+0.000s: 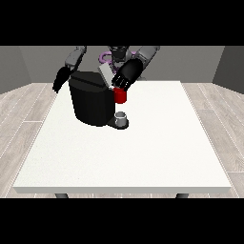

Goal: Insert the coffee pod into the coffee machine and close the lid

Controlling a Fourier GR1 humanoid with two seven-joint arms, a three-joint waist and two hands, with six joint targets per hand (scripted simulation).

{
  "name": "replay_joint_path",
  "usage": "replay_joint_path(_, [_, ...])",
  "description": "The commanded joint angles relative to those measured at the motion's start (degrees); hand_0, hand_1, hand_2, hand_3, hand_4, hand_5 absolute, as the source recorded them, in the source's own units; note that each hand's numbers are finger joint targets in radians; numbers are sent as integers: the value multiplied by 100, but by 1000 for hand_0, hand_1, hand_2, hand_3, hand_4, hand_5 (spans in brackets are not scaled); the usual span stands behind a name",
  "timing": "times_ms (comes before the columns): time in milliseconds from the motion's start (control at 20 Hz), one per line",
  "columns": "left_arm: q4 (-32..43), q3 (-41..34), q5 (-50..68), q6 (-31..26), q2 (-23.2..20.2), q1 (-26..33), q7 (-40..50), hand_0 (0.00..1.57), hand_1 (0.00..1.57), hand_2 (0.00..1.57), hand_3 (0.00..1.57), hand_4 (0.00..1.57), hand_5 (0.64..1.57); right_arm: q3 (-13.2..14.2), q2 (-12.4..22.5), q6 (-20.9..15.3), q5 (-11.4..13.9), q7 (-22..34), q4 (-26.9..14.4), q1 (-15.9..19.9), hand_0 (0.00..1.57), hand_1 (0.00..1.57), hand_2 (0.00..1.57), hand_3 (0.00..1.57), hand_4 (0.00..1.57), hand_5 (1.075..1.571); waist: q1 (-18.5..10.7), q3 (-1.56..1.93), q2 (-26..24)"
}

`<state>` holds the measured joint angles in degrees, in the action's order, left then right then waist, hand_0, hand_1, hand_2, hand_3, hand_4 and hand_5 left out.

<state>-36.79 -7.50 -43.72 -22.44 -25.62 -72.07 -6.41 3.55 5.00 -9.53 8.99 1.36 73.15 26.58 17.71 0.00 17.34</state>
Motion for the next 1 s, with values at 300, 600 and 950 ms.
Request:
replay_joint_path(300, [67, 278, -505, 490, -276, 80, -250, 1212, 1212, 1225, 1100, 0, 1571, 54, 147, 177, -116, 210, 238, 211, 0, 0, 0, 0, 0, 1571, 164, 0, 149])
replay_joint_path(600, [130, 295, -537, 237, -391, -2, -387, 1135, 1135, 1146, 998, 0, 1571, 59, 97, 148, -100, -98, 24, -195, 0, 0, 0, 0, 0, 1571, 139, 1, 62])
replay_joint_path(950, [127, 78, -401, 825, -97, 106, -574, 1150, 1150, 1145, 953, 0, 1571, 2, -33, -48, -14, -178, 134, -54, 0, 0, 0, 0, 0, 1571, 72, 1, 321])
